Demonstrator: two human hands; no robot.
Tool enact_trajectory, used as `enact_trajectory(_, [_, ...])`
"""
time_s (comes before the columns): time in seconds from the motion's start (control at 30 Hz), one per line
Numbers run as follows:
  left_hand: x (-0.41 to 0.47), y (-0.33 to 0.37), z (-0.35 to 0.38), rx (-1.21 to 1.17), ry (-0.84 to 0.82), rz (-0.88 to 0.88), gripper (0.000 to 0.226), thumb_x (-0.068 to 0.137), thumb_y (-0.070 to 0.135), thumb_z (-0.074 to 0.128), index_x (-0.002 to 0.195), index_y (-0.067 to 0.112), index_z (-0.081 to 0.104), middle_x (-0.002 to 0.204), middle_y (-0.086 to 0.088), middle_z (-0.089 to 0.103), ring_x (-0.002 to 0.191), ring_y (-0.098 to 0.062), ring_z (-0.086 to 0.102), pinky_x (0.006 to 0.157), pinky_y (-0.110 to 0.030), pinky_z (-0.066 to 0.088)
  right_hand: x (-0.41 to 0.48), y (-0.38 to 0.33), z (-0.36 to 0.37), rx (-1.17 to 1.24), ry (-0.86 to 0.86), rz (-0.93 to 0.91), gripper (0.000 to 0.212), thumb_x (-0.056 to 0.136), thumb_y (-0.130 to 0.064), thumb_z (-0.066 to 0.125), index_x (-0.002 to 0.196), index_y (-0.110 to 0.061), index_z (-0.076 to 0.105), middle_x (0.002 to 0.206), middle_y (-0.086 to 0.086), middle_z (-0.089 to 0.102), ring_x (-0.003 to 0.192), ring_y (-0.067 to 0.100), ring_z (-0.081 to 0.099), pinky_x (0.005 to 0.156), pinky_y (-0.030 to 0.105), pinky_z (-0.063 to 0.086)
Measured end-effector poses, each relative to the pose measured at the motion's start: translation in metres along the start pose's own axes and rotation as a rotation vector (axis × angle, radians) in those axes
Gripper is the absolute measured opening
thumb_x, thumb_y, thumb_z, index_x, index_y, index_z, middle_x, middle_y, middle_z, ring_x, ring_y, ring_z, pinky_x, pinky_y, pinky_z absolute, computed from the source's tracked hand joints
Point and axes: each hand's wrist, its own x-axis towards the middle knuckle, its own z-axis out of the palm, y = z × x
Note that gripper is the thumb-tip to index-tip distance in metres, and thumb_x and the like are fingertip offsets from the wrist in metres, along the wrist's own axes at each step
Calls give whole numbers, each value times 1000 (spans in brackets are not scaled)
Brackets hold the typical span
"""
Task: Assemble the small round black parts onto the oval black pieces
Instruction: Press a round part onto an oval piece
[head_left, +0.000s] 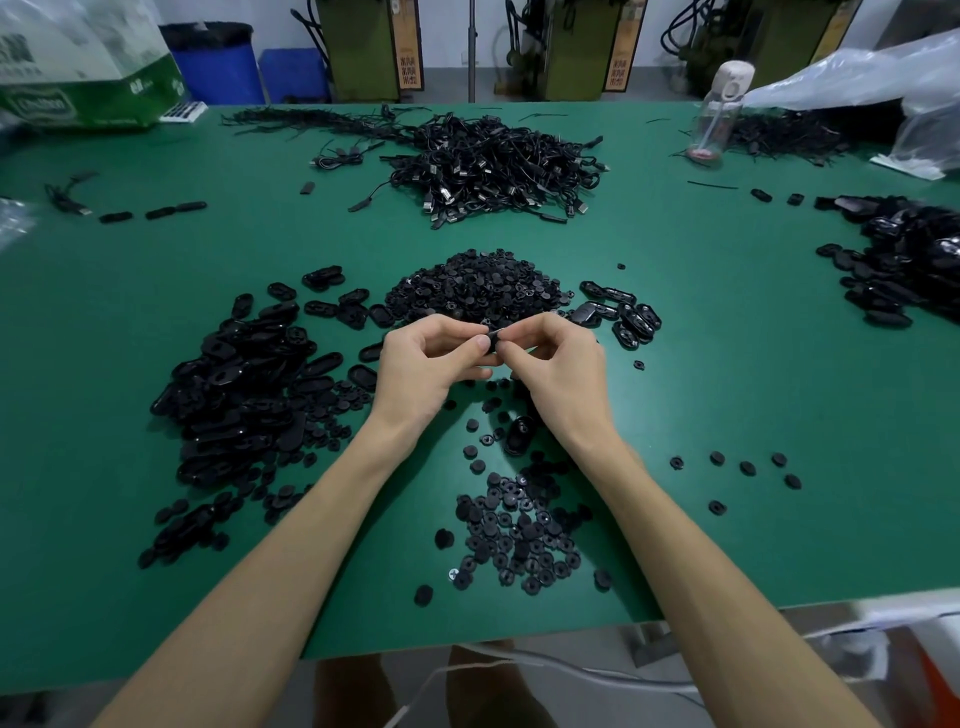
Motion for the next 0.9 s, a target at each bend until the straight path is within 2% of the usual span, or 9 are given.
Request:
enact_trajectory(0.1, [0,1,0,2,-7,1,16,92,-1,74,106,-7,72,95,-21,77,88,-31,78,77,-32,64,-1,-2,-1,-25,10,-17,6,90,-13,73,92,-18,76,83,-10,73,69,-5,60,65,13,45])
enact_trajectory(0.23, [0,1,0,14,-23,8,18,91,-2,75,108,-5,72,95,-17,79,87,-28,79,78,-30,63,-2,-3,-2,-48,23,-59,5,90,-11,74,89,-16,75,90,-4,72,74,5,59,70,19,48])
enact_trajectory(0.33, [-1,-1,0,37,-19,12,18,91,-2,75,109,-3,72,94,-15,79,87,-27,78,80,-32,63,-3,-4,-1,-61,10,-99,5,88,-9,76,90,-14,77,96,-1,69,78,6,59,72,14,44])
enact_trajectory(0.5, [2,-2,-5,-12,45,-28,18,92,3,76,109,1,71,94,-15,79,86,-28,78,78,-29,61,-4,-6,1,-55,-77,-142,17,94,-10,71,105,-19,80,105,-2,63,87,5,60,72,11,43])
enact_trajectory(0.6, [2,-2,-4,-13,46,-38,19,91,3,77,109,0,71,91,-16,78,83,-28,78,77,-30,62,-1,-5,1,-9,-31,-106,24,95,-12,70,116,-22,75,110,-1,65,88,3,62,77,12,47])
enact_trajectory(0.67, [1,-1,-2,6,23,-33,18,91,2,76,109,0,71,89,-15,78,81,-27,77,77,-29,62,1,-3,0,58,-17,-38,23,95,-13,70,117,-18,73,105,1,71,88,6,68,80,24,54])
enact_trajectory(0.73, [1,-1,-1,34,8,-23,17,92,1,75,108,0,71,87,-15,78,80,-26,77,76,-29,62,3,0,-1,79,-29,7,16,95,-12,71,110,-13,75,94,1,76,85,14,73,77,36,58])
enact_trajectory(0.9, [-1,1,0,64,4,-1,16,92,-1,74,107,-3,71,89,-17,77,80,-27,77,78,-34,64,4,4,0,84,-24,17,7,93,-15,74,100,-17,76,85,-1,77,82,14,75,74,36,60])
